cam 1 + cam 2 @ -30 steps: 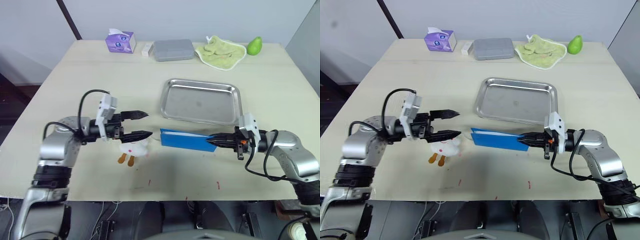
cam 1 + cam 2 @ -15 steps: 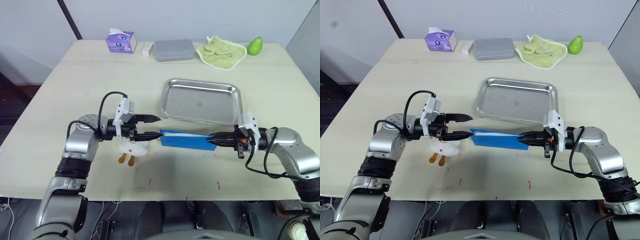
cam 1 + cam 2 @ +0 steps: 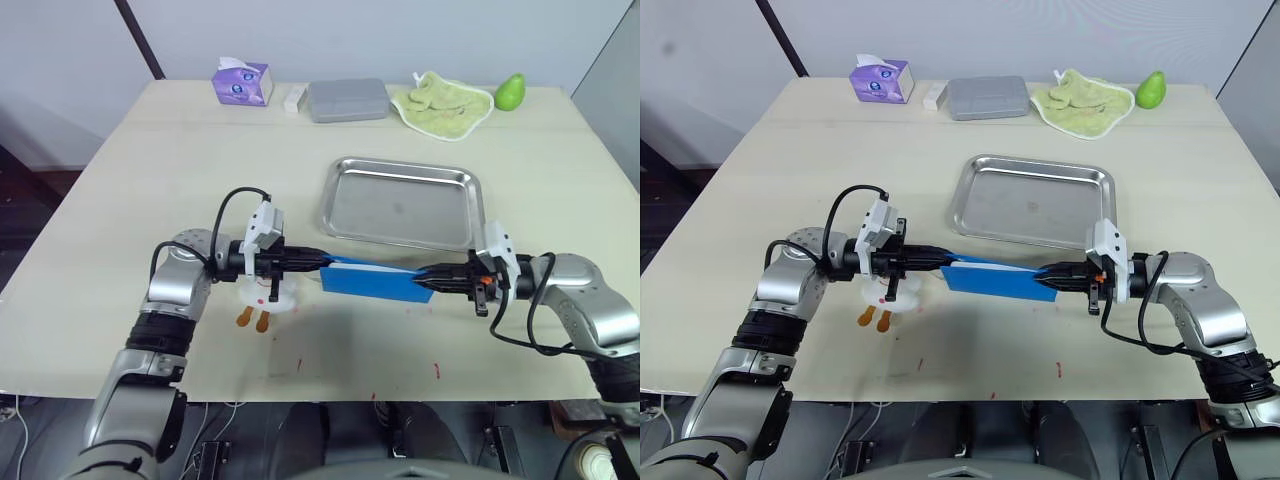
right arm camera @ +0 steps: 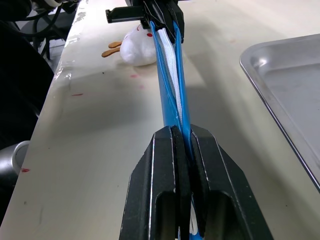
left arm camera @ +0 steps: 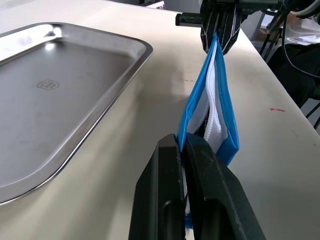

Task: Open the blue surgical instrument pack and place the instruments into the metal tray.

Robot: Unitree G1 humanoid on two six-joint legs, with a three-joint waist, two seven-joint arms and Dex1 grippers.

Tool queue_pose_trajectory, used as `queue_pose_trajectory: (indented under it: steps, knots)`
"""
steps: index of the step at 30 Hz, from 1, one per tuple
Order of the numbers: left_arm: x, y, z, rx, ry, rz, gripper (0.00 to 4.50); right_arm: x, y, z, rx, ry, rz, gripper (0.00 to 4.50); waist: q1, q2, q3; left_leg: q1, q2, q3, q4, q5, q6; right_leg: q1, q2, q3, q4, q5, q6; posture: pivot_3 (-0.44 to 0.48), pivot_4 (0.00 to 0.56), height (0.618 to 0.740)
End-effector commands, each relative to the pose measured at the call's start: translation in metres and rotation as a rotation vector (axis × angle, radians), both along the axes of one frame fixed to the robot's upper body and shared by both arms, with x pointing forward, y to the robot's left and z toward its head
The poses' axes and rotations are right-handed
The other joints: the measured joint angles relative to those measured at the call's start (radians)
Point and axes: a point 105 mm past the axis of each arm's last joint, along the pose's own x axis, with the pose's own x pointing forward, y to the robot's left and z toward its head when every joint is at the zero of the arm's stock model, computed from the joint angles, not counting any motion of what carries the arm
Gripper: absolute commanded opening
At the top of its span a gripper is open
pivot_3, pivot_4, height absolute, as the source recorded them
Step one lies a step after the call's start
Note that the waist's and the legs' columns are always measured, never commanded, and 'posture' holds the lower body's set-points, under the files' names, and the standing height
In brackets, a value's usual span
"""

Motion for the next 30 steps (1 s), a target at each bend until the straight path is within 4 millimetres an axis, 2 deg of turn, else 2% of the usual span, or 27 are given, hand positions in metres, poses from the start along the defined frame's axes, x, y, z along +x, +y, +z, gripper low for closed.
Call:
queue_pose_trajectory:
  steps: [1, 3, 8, 12, 14, 17, 22, 27, 30]
  knots:
    - [-0.002, -0.002, 0.007, -0.009, -0.028, -0.011, 0.00, -0.003, 0.001, 0.004, -0.026, -0.004, 0.014, 1.14, 0.001, 0.000, 0.000, 0.000, 0.000, 0.000, 0.000, 0.000, 0.000, 0.000, 0.000, 0.000, 0.000, 0.000, 0.000, 0.000, 0.150, 0.740]
    - [-0.003, -0.001, 0.007, -0.007, -0.025, -0.008, 0.00, -0.002, -0.001, 0.013, 0.004, -0.029, -0.029, 1.94, 0.002, 0.000, 0.000, 0.000, 0.000, 0.000, 0.000, 0.000, 0.000, 0.000, 0.000, 0.000, 0.000, 0.000, 0.000, 0.000, 0.150, 0.740]
    - [-0.004, 0.000, 0.004, -0.001, -0.020, 0.002, 0.00, -0.013, -0.019, 0.046, 0.096, -0.003, -0.102, 1.94, 0.008, 0.000, 0.000, -0.001, 0.000, 0.000, 0.001, 0.001, -0.001, 0.000, -0.001, 0.000, 0.000, 0.000, 0.000, 0.000, 0.150, 0.740]
    - [-0.003, 0.000, 0.003, -0.005, -0.020, 0.008, 0.00, -0.024, -0.028, 0.058, 0.134, 0.062, -0.118, 1.94, 0.007, 0.000, 0.000, -0.001, 0.000, -0.002, 0.001, 0.000, 0.000, 0.001, -0.001, -0.001, 0.000, 0.000, 0.000, 0.000, 0.150, 0.740]
    - [-0.003, 0.000, 0.003, -0.007, -0.020, 0.010, 0.00, -0.027, -0.031, 0.059, 0.158, 0.123, -0.121, 1.44, 0.007, 0.000, 0.000, -0.001, 0.000, -0.002, 0.001, 0.000, 0.000, 0.001, 0.000, -0.001, 0.000, 0.000, 0.000, 0.000, 0.150, 0.740]
    - [-0.004, 0.000, 0.003, -0.015, -0.013, 0.003, 0.00, -0.018, -0.031, 0.043, 0.102, 0.160, -0.172, 0.06, 0.006, 0.000, 0.000, -0.001, 0.000, -0.001, 0.001, 0.000, 0.000, 0.001, -0.001, -0.001, 0.000, 0.000, 0.000, 0.000, 0.150, 0.740]
    - [-0.017, -0.005, 0.006, -0.055, 0.079, -0.082, 0.00, -0.015, -0.021, 0.024, 0.039, 0.181, -0.153, 0.06, 0.006, 0.000, 0.000, -0.001, 0.000, -0.001, 0.001, 0.000, 0.000, 0.001, -0.001, -0.001, 0.000, 0.000, 0.000, 0.000, 0.150, 0.740]
    - [-0.023, -0.002, 0.003, -0.068, 0.187, -0.116, 0.00, -0.017, -0.020, 0.013, -0.008, 0.184, -0.129, 0.06, 0.007, 0.000, 0.000, -0.002, -0.001, -0.002, 0.002, 0.000, 0.000, 0.001, -0.001, -0.002, 0.000, 0.000, 0.000, 0.000, 0.150, 0.740]
    - [-0.026, -0.002, 0.008, -0.101, 0.241, -0.139, 0.00, -0.022, -0.018, 0.011, -0.009, 0.198, -0.107, 0.06, 0.006, 0.000, 0.000, -0.002, -0.001, -0.002, 0.002, 0.000, 0.000, 0.001, 0.000, -0.002, 0.000, 0.000, 0.000, 0.000, 0.150, 0.740]
